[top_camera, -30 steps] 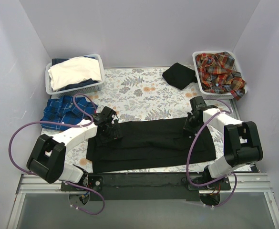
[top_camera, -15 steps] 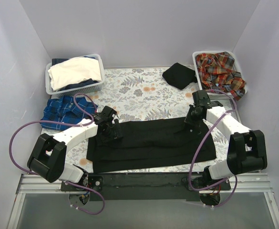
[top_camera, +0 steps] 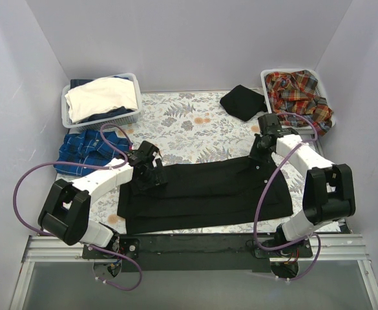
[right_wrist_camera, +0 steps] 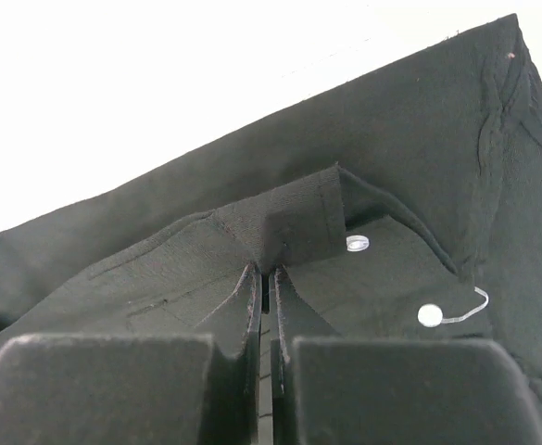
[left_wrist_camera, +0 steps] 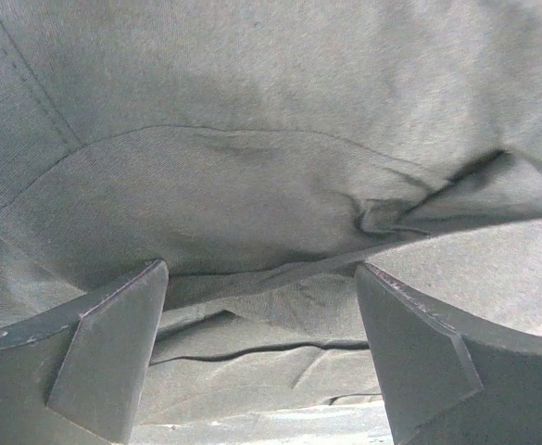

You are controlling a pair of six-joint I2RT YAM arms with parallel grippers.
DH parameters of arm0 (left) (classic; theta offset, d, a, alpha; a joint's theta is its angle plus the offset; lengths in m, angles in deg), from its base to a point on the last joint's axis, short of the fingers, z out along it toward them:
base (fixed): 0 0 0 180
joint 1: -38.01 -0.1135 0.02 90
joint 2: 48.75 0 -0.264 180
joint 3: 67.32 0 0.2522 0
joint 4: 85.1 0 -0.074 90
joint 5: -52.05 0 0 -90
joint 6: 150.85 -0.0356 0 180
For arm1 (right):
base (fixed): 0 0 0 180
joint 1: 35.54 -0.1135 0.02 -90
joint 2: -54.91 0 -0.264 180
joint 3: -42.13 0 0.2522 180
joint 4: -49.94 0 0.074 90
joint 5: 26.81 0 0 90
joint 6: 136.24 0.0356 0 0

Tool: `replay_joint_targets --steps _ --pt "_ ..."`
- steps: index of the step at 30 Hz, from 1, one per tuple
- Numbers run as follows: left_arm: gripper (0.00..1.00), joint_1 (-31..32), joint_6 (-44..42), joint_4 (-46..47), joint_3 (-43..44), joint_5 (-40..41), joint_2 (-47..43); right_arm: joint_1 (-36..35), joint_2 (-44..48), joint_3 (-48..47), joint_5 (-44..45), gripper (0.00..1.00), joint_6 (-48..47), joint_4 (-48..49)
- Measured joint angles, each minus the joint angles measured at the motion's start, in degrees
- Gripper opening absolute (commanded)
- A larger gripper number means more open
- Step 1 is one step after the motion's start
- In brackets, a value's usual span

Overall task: Fold and stack the long sleeve shirts
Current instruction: Fold the shirt

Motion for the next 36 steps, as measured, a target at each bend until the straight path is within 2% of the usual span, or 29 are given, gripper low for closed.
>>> replay_joint_targets --steps 1,4,7,14,18,23,27,36 --pt "0.82 0.00 0.02 -0.13 0.28 0.04 0.00 0.00 -0.96 -0.20 0.17 0.23 -0.15 0.04" --pt "0.82 0.00 0.02 -0.98 1.79 0.79 0.00 0.00 -3.13 -0.33 0.57 0.39 -0.48 -0.02" --pt "0.83 0.00 0.04 -2.78 4.28 2.01 -0.17 0.00 -3.43 -0.33 1.03 0.45 -0.76 -0.17" --pt "0.83 -0.02 0.07 -6.01 11.67 5.57 -4.15 -0.70 2.54 -0.33 1.77 0.46 -1.64 -0.37" --pt "0.82 -0.02 0.11 -5.44 12.66 4.87 -5.99 -4.28 4.81 -0.33 1.77 0.45 -2.19 -0.35" --pt "0.81 -0.02 1.84 -1.86 6.58 1.20 -5.95 -9.60 0.83 -0.31 -0.42 0.44 -3.82 -0.22" --pt "0.81 -0.02 3.06 -1.20 2.27 -0.57 -5.66 -10.23 -3.21 0.35 -2.62 0.43 -5.14 0.76" --pt "0.82 -0.02 3.45 0.33 3.10 -1.62 -5.53 -9.18 -9.18 2.14 -3.15 0.41 -7.69 1.68"
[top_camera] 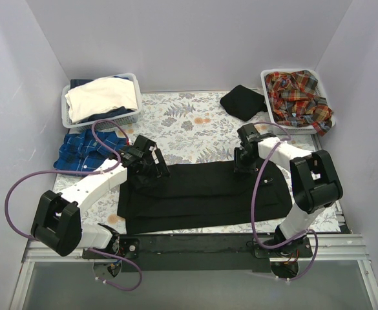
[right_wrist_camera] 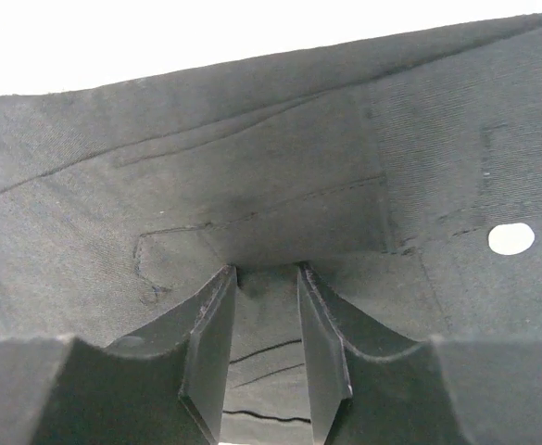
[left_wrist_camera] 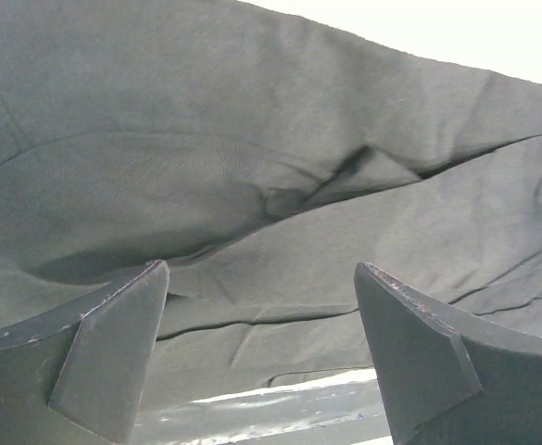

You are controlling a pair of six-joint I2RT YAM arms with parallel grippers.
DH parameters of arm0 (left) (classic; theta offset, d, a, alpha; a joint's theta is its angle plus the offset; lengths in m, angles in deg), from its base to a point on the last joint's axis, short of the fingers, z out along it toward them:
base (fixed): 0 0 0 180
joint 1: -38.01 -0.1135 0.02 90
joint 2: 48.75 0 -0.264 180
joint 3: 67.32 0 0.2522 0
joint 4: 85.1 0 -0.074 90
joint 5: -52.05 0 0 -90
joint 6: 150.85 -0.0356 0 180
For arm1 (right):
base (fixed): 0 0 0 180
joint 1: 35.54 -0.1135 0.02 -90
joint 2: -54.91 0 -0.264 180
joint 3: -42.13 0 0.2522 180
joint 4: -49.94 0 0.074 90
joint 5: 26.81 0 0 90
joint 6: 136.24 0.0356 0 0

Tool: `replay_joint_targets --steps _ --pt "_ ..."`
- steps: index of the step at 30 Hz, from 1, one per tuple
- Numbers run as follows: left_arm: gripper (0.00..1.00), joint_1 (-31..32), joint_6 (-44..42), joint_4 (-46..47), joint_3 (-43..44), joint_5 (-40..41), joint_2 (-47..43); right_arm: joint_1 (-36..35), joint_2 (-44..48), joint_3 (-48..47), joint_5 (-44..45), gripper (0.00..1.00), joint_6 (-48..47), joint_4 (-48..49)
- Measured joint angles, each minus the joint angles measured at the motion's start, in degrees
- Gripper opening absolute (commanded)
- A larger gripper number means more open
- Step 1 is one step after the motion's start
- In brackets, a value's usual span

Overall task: Fold and stack the long sleeve shirts
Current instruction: Fold the shirt

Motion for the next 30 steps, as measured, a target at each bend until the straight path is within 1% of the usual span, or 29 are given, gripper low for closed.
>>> replay_joint_targets --steps 5,11,17,21,30 --pt "0.82 0.00 0.00 0.31 1.07 -0.11 0.00 5.27 -0.61 -0.17 -3.98 0.41 0.07 -0.09" --pt "0.82 0.00 0.17 -0.04 1.07 -0.07 0.22 12.20 -1.73 -1.33 -4.11 0.40 -0.07 -1.31" --pt "0.82 0.00 0.20 0.50 1.05 -0.39 2.40 17.16 -1.73 -1.27 -3.78 0.39 0.72 -1.75" --pt "0.82 0.00 0.17 3.19 0.98 -3.21 4.55 18.91 -1.66 -1.29 -3.32 0.39 1.68 -1.97" --pt "0.82 0.02 -0.13 7.32 -0.81 -8.52 5.51 19.15 -1.88 -2.54 -0.20 0.38 2.56 -3.43"
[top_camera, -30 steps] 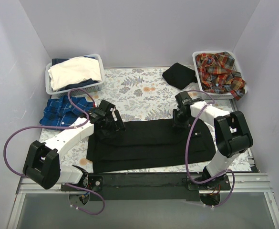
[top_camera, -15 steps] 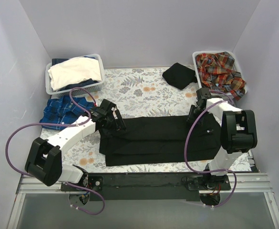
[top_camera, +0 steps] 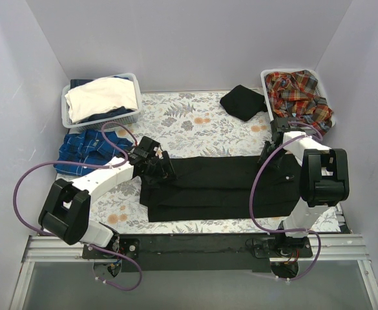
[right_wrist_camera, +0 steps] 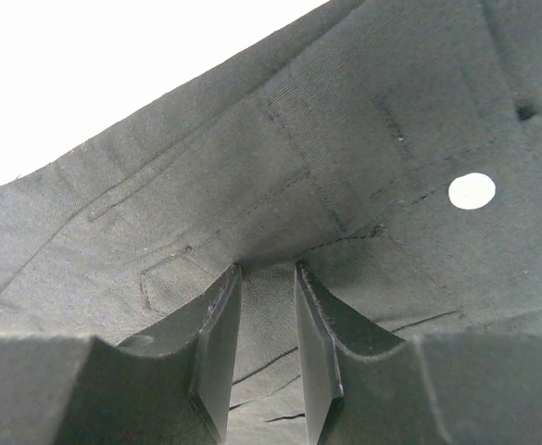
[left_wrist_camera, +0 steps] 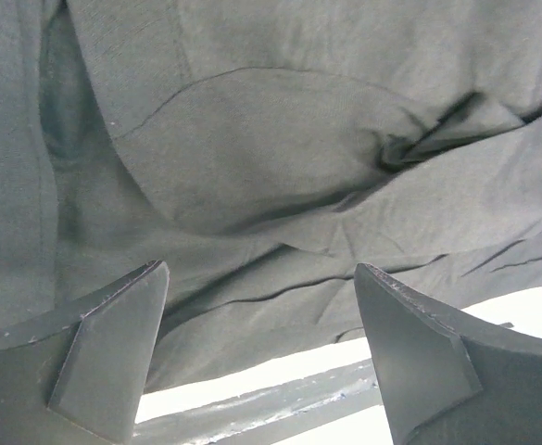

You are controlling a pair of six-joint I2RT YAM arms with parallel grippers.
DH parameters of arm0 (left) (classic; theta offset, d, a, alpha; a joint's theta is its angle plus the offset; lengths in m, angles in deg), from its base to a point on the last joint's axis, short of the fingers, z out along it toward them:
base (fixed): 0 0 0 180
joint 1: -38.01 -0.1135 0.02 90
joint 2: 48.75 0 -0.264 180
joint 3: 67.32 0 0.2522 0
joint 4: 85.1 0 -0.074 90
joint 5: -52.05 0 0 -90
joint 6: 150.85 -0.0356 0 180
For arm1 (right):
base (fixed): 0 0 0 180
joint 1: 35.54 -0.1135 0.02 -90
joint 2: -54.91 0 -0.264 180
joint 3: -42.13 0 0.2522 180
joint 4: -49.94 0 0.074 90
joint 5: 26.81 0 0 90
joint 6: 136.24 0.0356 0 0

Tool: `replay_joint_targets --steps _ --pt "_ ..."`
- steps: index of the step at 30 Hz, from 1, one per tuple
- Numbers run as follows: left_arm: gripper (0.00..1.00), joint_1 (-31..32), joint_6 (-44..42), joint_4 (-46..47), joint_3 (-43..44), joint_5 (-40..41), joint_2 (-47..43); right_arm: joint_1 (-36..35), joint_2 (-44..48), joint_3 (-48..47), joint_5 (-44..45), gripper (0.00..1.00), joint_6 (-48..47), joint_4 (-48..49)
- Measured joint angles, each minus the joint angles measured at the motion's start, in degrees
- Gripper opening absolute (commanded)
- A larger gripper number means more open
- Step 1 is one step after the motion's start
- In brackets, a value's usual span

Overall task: Fold and stack the long sleeve shirts
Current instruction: Fold the shirt

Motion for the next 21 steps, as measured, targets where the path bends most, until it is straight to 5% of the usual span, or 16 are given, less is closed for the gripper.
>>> replay_joint_targets --steps 9,21 --pt "0.82 0.33 0.31 2.16 0.28 2.19 8.11 0.26 5.33 -0.59 0.55 0.40 0.15 -1.29" --pt "0.83 -0.57 -4.59 4.11 26.93 8.83 30.27 0.33 20.59 -2.49 -1.68 0.41 -1.14 -2.99"
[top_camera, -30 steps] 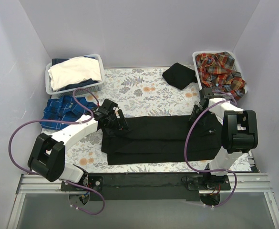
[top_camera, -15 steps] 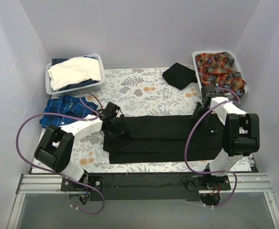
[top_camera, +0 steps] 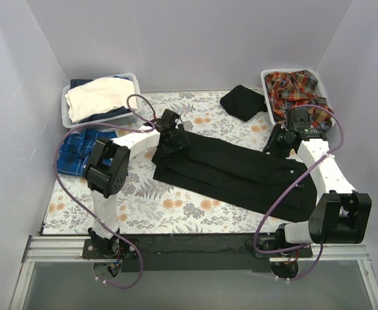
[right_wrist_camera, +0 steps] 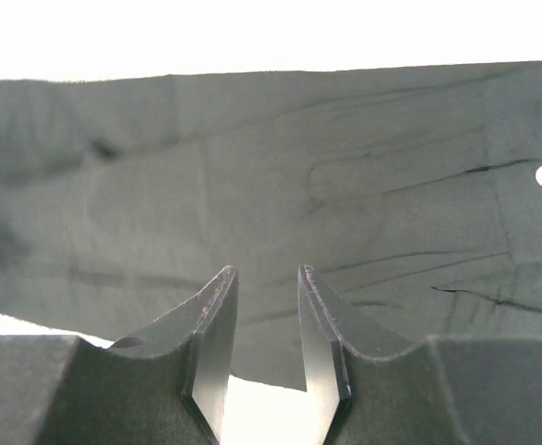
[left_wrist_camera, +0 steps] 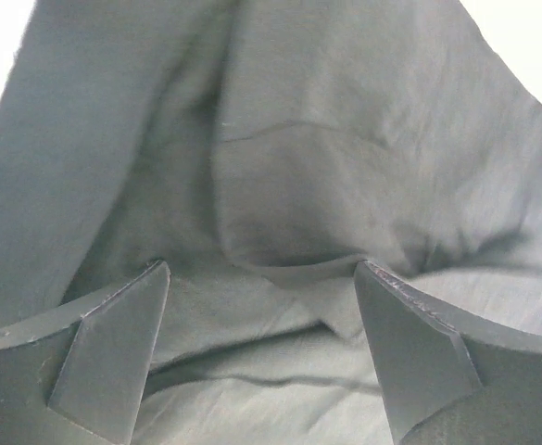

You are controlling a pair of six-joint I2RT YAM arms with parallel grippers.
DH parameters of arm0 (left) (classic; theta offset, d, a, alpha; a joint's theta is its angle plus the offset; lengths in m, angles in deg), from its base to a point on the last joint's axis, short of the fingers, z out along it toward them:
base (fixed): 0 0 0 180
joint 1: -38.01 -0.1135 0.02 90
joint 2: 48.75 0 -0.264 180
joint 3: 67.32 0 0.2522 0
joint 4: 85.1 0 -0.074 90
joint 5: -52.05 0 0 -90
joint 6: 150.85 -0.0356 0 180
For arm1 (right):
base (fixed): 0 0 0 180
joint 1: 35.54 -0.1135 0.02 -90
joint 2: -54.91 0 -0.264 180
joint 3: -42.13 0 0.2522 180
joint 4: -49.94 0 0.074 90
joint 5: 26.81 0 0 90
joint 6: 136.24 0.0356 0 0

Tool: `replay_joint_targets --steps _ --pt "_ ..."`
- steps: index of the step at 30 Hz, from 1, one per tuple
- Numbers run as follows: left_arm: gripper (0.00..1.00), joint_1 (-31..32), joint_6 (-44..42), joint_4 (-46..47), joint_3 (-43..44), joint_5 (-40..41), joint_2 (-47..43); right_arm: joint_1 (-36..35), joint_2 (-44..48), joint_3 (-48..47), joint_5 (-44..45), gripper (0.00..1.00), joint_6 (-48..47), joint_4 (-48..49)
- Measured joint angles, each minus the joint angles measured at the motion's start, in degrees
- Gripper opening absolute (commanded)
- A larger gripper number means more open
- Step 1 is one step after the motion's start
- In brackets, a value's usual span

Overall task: Fold and stack the long sleeve shirts
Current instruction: Fold the shirt

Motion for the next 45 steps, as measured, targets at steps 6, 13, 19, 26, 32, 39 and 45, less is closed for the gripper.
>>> replay_joint_targets --steps 6,13,19,26,32,39,45 --pt "0.85 -4.42 -1.68 1.99 18.73 1.55 13.53 -0.85 1.75 0.92 -0.96 0.41 -3.96 -2.54" --pt "0.92 -8.92 -9.81 8.74 35.50 -5.81 25.66 -7.98 3.32 9.44 -0.39 0.42 -7.15 -7.08" --pt "0.98 -9.40 -12.63 13.05 35.76 -9.33 25.20 -16.26 2.69 14.25 -0.07 0.42 -6.73 -7.67" --pt "0.98 -10.25 -14.64 12.94 28.98 -10.16 13.44 -23.63 -3.87 18.62 1.14 0.42 -4.35 -4.46" --pt "0.98 -11.37 -15.26 9.92 21.05 -10.23 -1.84 -29.97 -7.52 18.32 3.39 0.41 -2.99 -4.11" --pt "0.98 -11.47 -15.82 5.46 3.54 -9.73 -17.81 -44.96 -19.12 6.69 1.99 0.41 -0.96 -7.85" --pt "0.98 -11.43 -16.22 -0.74 -5.27 -7.34 -27.45 -49.16 -32.96 -11.98 -5.40 0.41 -0.02 -8.87"
